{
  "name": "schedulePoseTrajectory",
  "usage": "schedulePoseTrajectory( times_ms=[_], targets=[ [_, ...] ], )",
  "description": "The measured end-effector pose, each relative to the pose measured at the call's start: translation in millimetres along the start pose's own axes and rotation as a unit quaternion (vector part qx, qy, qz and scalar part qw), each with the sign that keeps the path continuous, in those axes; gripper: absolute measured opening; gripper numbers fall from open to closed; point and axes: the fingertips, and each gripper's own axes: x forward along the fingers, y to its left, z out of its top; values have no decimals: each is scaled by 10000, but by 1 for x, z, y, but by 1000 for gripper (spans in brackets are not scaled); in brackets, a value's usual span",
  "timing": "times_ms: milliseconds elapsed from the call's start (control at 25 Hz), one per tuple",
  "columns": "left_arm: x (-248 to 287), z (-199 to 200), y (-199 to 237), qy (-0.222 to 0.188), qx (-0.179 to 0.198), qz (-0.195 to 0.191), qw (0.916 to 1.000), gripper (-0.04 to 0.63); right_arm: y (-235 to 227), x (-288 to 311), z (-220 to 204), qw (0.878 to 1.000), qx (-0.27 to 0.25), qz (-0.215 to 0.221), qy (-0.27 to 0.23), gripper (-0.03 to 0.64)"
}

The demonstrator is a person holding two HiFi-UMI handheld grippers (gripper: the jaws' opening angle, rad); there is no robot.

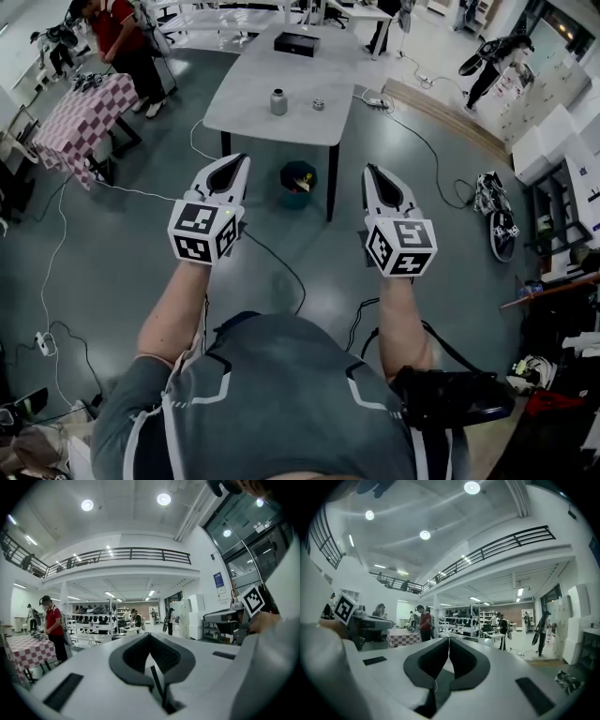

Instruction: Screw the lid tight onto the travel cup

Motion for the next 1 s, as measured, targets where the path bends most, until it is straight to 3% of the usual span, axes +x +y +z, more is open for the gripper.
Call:
schedulePoseTrajectory(
  times_ms=[400,1000],
  targets=[
    [35,-8,11,-20,1,-106,9999,9,-12,39,-6,9998,-56,179,5,29],
    [154,-8,152,-271,-133,-679,9972,9,-3,207,10,9994,-274,-150,132,29]
  ],
)
